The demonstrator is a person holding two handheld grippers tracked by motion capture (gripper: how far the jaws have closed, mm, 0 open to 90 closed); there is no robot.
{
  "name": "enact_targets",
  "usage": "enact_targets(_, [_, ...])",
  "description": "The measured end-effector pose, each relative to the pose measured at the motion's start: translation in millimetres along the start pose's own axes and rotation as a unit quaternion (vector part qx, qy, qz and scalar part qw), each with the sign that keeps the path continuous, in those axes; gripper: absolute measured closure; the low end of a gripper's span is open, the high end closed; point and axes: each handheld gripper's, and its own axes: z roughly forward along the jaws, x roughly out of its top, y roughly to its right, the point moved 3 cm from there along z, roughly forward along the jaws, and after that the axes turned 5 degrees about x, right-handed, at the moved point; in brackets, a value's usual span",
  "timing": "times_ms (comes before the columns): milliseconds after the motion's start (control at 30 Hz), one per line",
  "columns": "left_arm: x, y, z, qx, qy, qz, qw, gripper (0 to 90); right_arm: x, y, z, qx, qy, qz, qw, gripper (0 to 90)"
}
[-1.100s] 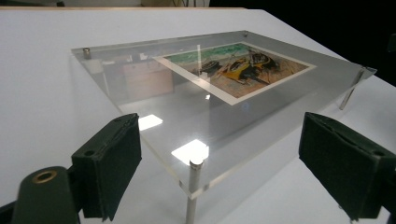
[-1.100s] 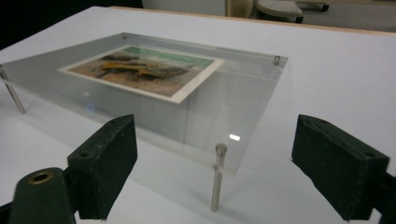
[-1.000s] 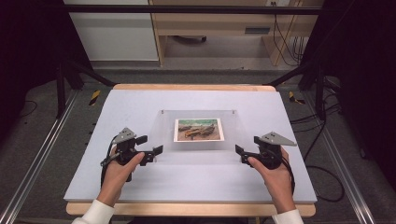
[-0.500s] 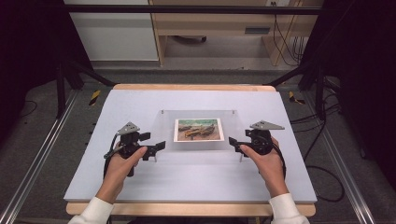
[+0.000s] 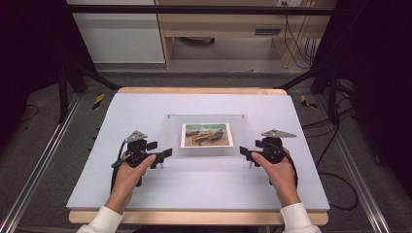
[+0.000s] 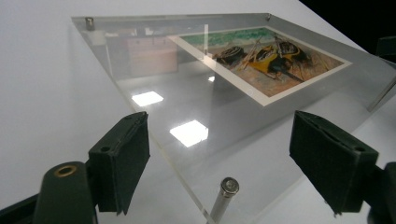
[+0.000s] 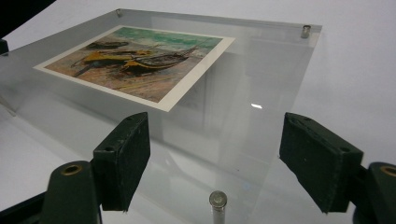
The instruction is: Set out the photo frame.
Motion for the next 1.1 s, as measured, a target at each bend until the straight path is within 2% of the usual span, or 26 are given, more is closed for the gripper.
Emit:
enact_targets(67, [-1.5,-0.3,1.8,-0.002,-0.001,-0.003,1.0,18.4,-0.6,0.4,1.0,0.003,-0.003,0.004,1.0,22.7])
enact_targets(167, [-2.5,-1.9,2.8,-0.008,-0.004,-0.021,0.9997,17.8,-1.5,1.2,2.5,0.006,-0.007,0.006,0.9999,21.7])
enact_targets(467, [-3.7,-8.2,7.2,-0.026,-0.011,-0.042,0.9987,15.9,-4.4,2.4,6.9,0.009,-0.009,0.021,0.9997,21.4])
enact_targets(667, [-3.9,-11.5,10.9,-0.032,-0.01,-0.053,0.998,15.7,-6.6,6.0,8.2,0.021,-0.008,0.048,0.9986,20.7])
enact_targets(767, [-4.6,-11.2,13.8,-0.045,-0.013,-0.062,0.997,15.7,-6.4,6.6,9.3,0.02,-0.008,0.053,0.9984,20.6])
enact_targets(1100, [-4.5,-11.3,15.4,-0.053,-0.015,-0.066,0.9963,15.8,-6.5,8.2,10.9,0.023,-0.006,0.058,0.998,20.1])
